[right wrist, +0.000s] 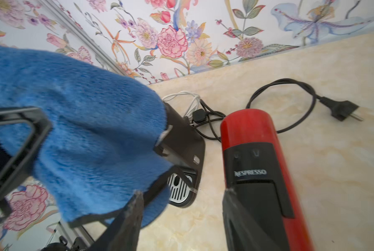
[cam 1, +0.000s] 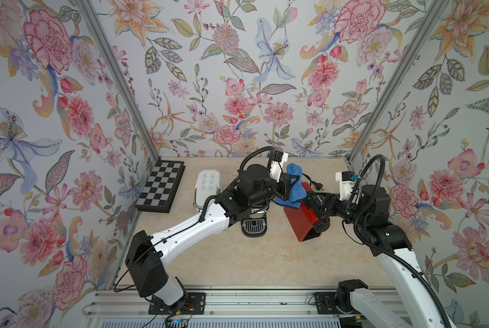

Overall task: Wipe the surface of a coffee machine
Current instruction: Adjust the cleaning item, then wipe the dirt from the surface of the coffee machine.

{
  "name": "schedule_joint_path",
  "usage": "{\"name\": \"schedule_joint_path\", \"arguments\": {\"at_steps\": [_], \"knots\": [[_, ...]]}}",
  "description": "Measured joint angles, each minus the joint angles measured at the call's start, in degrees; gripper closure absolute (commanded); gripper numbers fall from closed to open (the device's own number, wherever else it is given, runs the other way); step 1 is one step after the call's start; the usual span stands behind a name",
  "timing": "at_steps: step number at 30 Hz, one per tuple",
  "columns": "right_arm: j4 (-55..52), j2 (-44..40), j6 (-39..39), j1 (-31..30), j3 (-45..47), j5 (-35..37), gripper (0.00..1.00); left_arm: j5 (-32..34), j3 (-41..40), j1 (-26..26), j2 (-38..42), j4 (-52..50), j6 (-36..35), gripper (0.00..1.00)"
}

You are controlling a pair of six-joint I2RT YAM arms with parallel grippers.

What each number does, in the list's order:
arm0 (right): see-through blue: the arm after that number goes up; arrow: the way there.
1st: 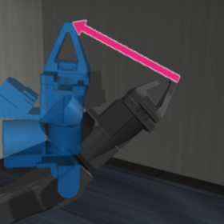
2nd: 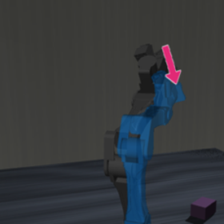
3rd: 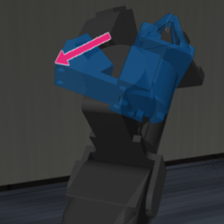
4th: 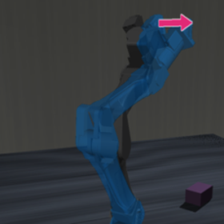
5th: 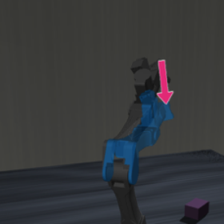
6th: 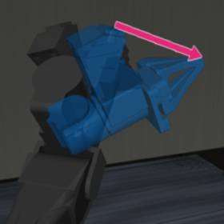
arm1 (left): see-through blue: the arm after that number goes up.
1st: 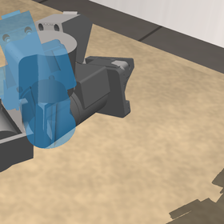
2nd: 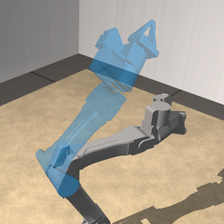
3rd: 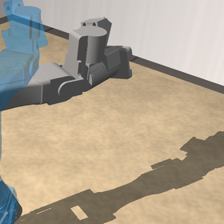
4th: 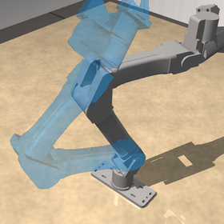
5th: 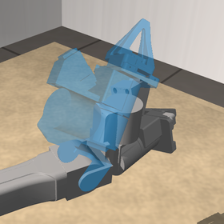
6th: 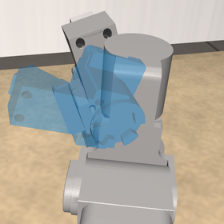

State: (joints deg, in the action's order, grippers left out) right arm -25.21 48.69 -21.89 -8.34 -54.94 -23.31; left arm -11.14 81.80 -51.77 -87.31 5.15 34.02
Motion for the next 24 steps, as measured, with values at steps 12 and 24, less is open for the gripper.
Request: {"name": "schedule_joint_path", "arguments": {"at_steps": [12, 24], "knots": [[-4.2, 10.4, 4.2, 2.8, -2.8, 6.4, 0.41, 23.1, -4.6, -12.0, -2.7, 1.6, -1.7, 1.00], [1.7, 10.8, 3.8, 5.2, 5.4, 3.3, 0.46, 28.0, -1.8, -9.5, -14.1, 3.1, -1.5, 1.00]]}}
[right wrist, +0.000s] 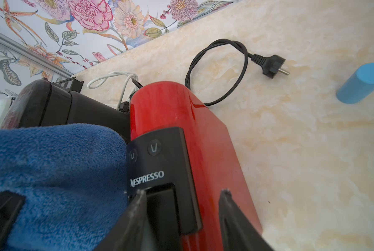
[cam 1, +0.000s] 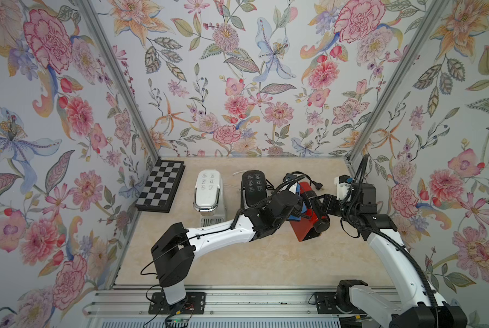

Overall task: Wipe the surface of a coffee machine
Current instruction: Wipe the dirt from the surface of the coffee machine.

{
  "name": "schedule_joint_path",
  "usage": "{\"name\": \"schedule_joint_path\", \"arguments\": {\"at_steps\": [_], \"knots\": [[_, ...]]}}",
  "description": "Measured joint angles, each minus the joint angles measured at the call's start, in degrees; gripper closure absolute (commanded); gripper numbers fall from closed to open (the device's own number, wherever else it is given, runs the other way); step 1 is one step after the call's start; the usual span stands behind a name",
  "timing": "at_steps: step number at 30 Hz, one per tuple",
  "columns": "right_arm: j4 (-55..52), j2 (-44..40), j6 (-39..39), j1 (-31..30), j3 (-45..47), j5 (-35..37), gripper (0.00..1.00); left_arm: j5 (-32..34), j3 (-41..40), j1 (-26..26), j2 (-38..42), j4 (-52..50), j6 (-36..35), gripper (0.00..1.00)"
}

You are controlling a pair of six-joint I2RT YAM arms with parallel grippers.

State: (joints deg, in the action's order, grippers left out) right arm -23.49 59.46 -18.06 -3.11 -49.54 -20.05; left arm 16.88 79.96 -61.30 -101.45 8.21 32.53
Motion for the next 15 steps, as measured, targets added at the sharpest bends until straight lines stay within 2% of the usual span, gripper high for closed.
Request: {"name": "schedule_joint_path", "arguments": {"at_steps": [7, 15], "knots": [[4.8, 0.0, -1.0, 0.0, 2.4, -2.5, 0.49, -5.1, 3.1, 3.5, -4.6, 3.5, 0.6, 1.00], [7.2, 0.0, -1.5, 0.0, 3.6, -3.5, 0.52, -10.1, 2.7, 3.6, -7.7, 6.1, 2.7, 1.00]]}}
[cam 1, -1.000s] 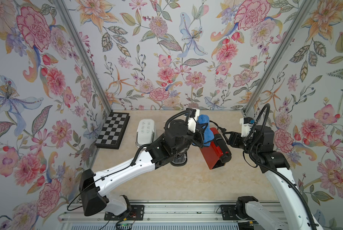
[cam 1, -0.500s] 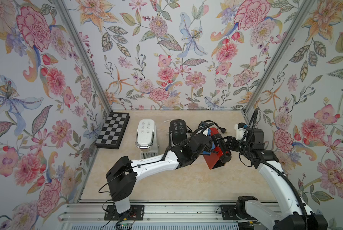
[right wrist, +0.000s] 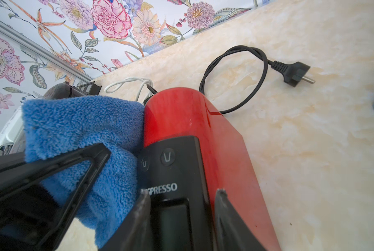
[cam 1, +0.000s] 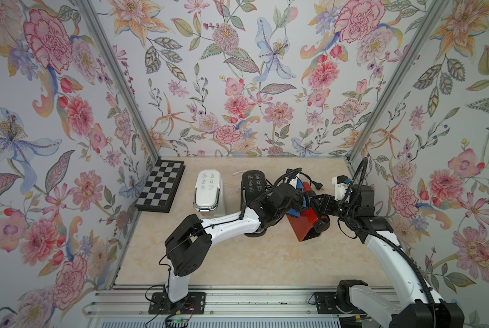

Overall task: Wipe the surface of a coffee machine
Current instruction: Wipe the dirt from the surface of the coffee machine.

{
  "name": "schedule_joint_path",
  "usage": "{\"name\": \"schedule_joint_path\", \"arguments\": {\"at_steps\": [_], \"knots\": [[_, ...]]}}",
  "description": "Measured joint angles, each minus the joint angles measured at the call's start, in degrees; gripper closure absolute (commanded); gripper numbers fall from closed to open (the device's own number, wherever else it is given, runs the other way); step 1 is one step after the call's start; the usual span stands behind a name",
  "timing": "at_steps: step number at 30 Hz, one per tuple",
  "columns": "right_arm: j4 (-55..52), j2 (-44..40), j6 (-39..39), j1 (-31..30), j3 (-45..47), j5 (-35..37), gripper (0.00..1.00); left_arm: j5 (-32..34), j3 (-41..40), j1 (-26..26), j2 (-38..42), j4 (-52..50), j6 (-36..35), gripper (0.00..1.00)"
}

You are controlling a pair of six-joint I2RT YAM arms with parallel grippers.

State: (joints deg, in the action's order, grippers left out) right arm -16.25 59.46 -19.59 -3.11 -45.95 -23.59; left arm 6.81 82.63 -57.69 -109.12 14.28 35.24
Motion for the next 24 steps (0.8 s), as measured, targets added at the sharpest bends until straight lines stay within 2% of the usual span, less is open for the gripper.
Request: {"name": "schedule_joint_path", "arguments": {"at_steps": [8, 14, 20, 24], "knots": [[2.4, -0.3, -0.9, 0.0, 1.1, 0.0, 0.55, -3.2, -9.1, -0.8, 0.8, 6.9, 3.4, 1.00], [3.1, -0.5, -1.3, 0.0, 1.6, 0.0, 0.56, -3.6, -15.8, -5.4, 2.9, 9.2, 5.4, 1.00], [3.5, -0.7, -1.7, 0.0, 1.8, 0.1, 0.57, -2.0, -17.4, -10.7, 4.6, 10.3, 6.4, 1.00], [3.6, -0.7, -1.9, -0.2, 1.8, 0.3, 0.57, -0.8, -17.0, -11.8, 6.3, 10.0, 5.2, 1.00]]}}
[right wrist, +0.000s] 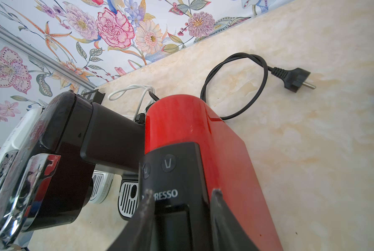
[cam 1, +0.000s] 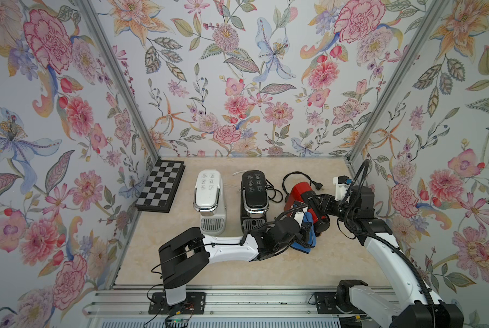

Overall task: Wipe the surface of a coffee machine
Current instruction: Wipe the dirt from the surface of the coffee machine.

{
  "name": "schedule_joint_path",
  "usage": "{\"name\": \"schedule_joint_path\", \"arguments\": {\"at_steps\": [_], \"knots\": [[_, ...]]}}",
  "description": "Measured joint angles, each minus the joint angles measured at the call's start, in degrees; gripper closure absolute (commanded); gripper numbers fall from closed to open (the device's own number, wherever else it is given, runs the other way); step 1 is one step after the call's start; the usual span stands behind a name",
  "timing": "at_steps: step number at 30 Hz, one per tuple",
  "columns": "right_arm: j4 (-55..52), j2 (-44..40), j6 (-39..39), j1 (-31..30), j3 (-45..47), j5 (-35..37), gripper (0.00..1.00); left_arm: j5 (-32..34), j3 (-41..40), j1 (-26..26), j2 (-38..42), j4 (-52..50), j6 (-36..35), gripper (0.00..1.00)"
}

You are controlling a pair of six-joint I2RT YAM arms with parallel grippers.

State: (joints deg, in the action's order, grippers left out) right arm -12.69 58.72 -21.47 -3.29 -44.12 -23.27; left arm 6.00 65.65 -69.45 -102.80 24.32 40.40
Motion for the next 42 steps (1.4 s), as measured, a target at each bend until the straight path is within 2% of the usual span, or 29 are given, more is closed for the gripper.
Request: {"name": "schedule_joint_path", "arguments": {"at_steps": [8, 14, 19, 28, 42], "knots": [[0.0, -0.1, -0.3, -0.3, 0.0, 0.5, 0.57, 1.7, 8.5, 2.4, 0.1, -2.1, -5.1, 1.00], [0.0, -0.2, -0.4, -0.4, 0.0, 0.8, 0.58, 1.9, 8.9, 7.7, -2.1, -2.2, -5.5, 1.00], [0.1, -0.3, -0.4, -0.4, 0.1, 1.0, 0.58, 2.0, 8.9, 10.1, -4.7, -2.6, -5.5, 1.00], [0.4, -0.7, -0.4, -0.5, 0.5, 1.2, 0.59, 2.5, 6.8, 9.7, -6.3, -1.5, -2.8, 1.00], [1.1, -0.9, -1.1, -0.7, 0.9, 1.4, 0.59, 12.2, 6.1, 5.9, -10.4, -1.7, 4.0, 1.00]]}}
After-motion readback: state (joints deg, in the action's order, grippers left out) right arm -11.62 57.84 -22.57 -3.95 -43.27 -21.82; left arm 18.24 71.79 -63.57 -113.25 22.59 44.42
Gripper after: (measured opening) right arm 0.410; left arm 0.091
